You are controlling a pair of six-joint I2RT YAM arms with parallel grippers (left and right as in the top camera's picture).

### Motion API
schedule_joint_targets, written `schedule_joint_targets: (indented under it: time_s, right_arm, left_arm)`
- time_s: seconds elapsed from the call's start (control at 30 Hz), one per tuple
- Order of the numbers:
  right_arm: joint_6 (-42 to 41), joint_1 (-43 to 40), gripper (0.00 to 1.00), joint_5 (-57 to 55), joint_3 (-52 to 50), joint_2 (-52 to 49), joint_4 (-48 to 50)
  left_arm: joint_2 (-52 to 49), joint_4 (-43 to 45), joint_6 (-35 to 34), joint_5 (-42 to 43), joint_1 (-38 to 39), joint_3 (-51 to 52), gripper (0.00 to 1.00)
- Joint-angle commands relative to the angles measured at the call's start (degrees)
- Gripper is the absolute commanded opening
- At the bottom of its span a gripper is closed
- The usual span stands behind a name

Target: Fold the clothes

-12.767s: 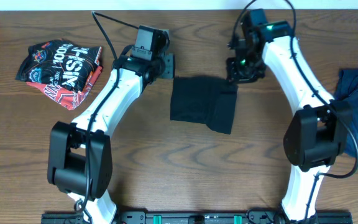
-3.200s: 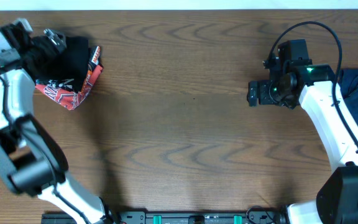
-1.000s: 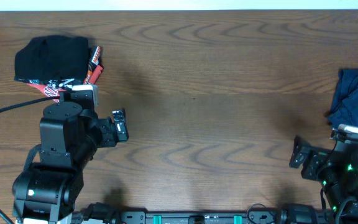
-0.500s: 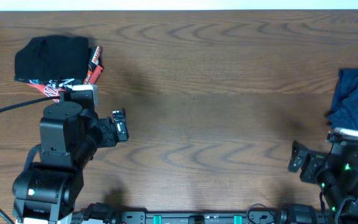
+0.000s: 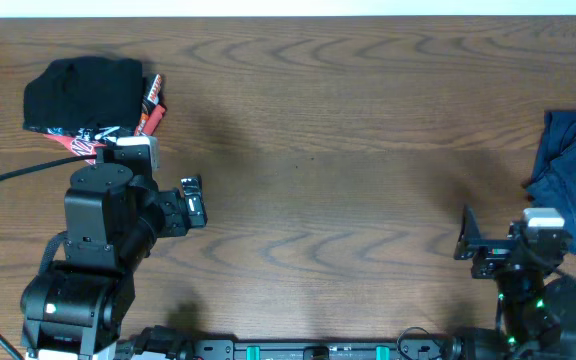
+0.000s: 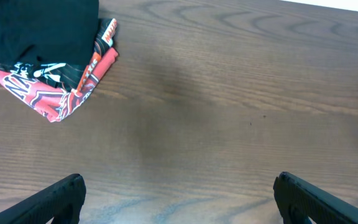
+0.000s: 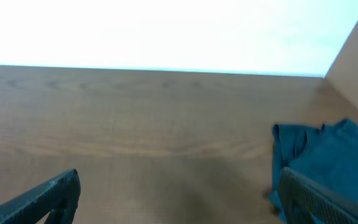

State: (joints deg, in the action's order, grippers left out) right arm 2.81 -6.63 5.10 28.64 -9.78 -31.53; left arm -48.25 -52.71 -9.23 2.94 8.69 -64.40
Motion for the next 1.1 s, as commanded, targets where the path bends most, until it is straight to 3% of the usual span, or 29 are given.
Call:
schedule_joint_targets:
  time_s: [0.0, 0.17, 0.53, 0.73, 1.07]
  right_arm:
    - [1.09, -0.48, 0.99, 1.6, -4.74, 4.52, 3.63]
    - [1.11, -0.5, 0.99, 1.57, -11.8, 9.6, 12.44]
    - [1.14, -0.44, 0.99, 1.51, -28.57, 9.53, 36.46]
    - [4.35, -0.33, 0.99, 0.72, -28.35, 9.53, 27.52]
    - [3.69, -0.26, 0.99, 0.48, -28.33, 9.51, 27.69]
  left_arm:
    - [0.02, -0.17, -0.74, -0.63, 0.0, 0.17, 0.98]
    - [0.02, -0.17, -0.74, -0.63, 0.0, 0.17, 0.98]
    - [0.02, -0.17, -0.74, -0.66, 0.0, 0.17, 0.98]
    - [0.02, -0.17, -0.72, -0.63, 0.0, 0.17, 0.98]
    - [0.02, -0.17, -0.74, -0.63, 0.0, 0.17, 0.98]
